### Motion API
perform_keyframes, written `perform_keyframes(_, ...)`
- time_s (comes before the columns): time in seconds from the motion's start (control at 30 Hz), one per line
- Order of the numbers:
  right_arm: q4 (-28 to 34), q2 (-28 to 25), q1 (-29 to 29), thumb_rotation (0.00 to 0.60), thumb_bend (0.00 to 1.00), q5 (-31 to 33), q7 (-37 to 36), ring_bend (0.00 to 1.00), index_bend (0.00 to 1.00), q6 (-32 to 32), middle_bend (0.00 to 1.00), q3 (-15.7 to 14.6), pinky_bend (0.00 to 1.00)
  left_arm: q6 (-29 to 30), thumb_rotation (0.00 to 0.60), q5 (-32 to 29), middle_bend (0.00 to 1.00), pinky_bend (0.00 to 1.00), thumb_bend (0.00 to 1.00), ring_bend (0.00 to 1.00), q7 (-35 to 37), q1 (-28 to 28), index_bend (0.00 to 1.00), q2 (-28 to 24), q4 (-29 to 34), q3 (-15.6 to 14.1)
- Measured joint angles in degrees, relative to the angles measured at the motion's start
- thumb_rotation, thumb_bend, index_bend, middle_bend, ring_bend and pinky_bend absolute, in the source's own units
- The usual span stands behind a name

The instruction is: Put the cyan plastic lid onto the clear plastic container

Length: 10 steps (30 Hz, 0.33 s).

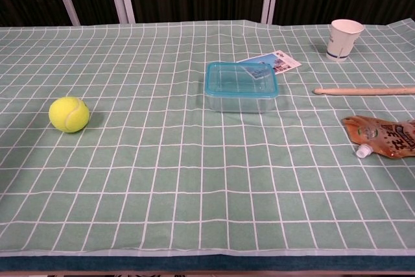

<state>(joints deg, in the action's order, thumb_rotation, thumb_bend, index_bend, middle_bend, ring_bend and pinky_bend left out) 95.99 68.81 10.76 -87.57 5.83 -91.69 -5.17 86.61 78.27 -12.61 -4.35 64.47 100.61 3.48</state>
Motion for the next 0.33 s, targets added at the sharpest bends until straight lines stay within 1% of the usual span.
perform_keyframes(0.07,-1.5,0.3,-1.4,0.6,0.38,-1.4,0.1,0.0,0.0,-1.7,0.0,-0.2,0.0,0.3,0.6,0.6,0.0,0.0,0.55,0.0,-0.2,0.2,0.13,0.0,0.2,-0.3)
perform_keyframes(0.17,-2.2,0.4,-2.4,0.6,0.38,-2.5,1.1,0.0,0.0,-3.2,0.0,0.2,0.0,0.5,0.6,1.0,0.0,0.0,0.55,0.0,-0.5,0.4,0.13,0.0,0.2,-0.5)
perform_keyframes(0.33,-2.5,0.0,-3.3,0.6,0.38,-2.5,2.8,0.0,0.0,-3.1,0.0,1.3,0.0,0.4,0.6,2.0,0.0,0.0,0.54,0.0,-1.0,0.4,0.13,0.0,0.5,-0.9)
